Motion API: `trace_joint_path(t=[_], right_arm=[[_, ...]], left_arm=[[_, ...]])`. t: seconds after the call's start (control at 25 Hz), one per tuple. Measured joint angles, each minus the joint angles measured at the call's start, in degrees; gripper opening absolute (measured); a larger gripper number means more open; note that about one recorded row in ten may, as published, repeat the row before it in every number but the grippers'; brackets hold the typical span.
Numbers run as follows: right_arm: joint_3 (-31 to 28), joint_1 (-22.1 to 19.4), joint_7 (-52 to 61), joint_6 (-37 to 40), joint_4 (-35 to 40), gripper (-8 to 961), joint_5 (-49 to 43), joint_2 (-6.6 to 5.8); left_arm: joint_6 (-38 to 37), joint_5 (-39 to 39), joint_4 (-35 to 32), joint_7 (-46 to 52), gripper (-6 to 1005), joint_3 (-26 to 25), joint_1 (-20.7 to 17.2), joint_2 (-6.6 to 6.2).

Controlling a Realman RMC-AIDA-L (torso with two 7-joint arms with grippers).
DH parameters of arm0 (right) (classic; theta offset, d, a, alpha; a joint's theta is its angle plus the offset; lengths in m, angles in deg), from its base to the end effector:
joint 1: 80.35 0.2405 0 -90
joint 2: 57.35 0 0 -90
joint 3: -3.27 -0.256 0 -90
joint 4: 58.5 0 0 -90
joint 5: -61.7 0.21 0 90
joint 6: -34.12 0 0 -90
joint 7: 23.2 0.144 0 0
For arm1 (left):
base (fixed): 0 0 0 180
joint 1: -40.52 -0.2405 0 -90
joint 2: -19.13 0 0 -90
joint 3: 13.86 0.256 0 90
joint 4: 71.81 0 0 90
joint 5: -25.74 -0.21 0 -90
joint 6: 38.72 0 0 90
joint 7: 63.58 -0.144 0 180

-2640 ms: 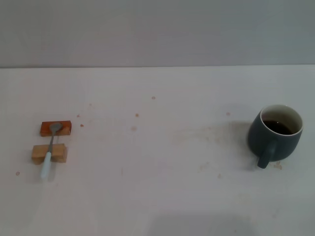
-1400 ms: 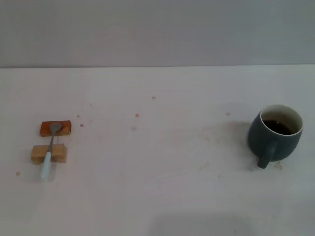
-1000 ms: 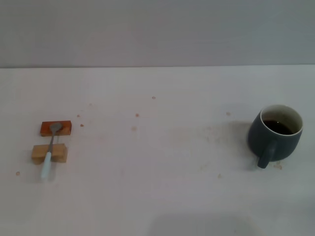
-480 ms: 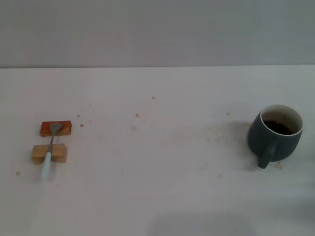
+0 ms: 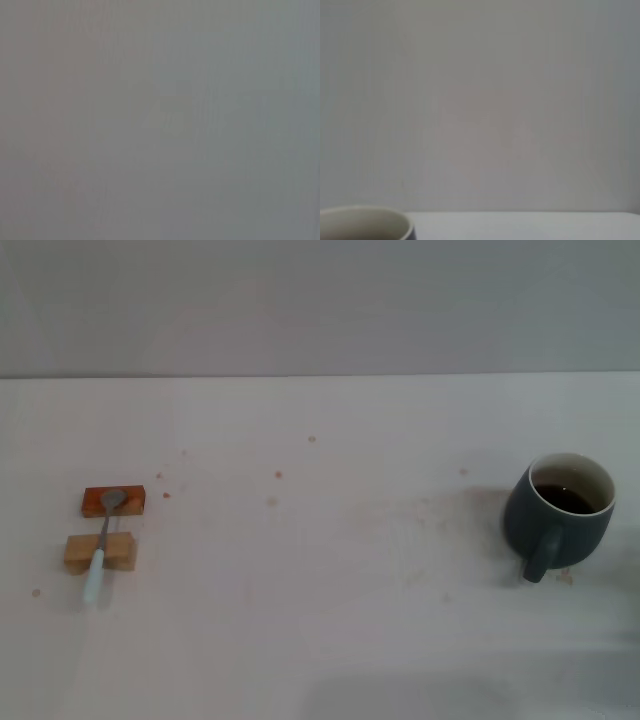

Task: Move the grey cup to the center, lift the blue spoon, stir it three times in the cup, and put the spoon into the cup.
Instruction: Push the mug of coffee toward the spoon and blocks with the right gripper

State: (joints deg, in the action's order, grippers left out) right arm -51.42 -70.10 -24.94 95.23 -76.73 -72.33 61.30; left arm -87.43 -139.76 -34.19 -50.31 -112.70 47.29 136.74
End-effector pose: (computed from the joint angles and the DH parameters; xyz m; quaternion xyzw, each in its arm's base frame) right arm 0.3810 0.2637 -0.0181 -0.6643 0.2874 0.2061 0.6585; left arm -0.3821 0.3090 0.0999 -0.5288 -0.2994 -0.3074 0.7323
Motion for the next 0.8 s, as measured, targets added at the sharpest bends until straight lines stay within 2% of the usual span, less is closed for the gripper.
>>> trace_joint_path(t=[0.44,0.8], right_arm=[[1.67,5.70,-0.29,-2.33,7.57,36,-0.41,-0.18],[1.85,11.55,-0.56,-7.73,9.62,36,-7.35,-0.16]], left_arm=[[0.11,0.35,0.40,0.14,661,0.87,-0.36,0.29],[0.05,0.45,0.97,2.56,661,0.85,-0.36,0.48]])
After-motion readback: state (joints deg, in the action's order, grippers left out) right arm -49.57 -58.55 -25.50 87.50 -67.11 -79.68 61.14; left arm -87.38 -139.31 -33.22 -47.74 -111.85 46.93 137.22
